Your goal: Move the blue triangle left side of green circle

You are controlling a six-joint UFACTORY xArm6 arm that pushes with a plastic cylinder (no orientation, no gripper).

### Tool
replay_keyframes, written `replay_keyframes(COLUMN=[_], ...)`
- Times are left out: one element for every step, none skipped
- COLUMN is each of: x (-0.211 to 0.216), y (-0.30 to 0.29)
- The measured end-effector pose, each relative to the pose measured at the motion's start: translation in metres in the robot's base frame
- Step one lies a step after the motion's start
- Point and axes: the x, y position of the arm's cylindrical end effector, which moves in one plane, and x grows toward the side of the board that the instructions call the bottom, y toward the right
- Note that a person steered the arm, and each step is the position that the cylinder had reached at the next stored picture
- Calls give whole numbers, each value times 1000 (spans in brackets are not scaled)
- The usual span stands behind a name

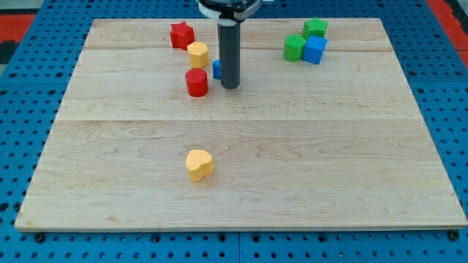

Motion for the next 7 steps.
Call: replay_keyframes(x=[-6,-11,-31,-53,-90,-91,-95], y=[-12,-39,-42,4,60,66,65])
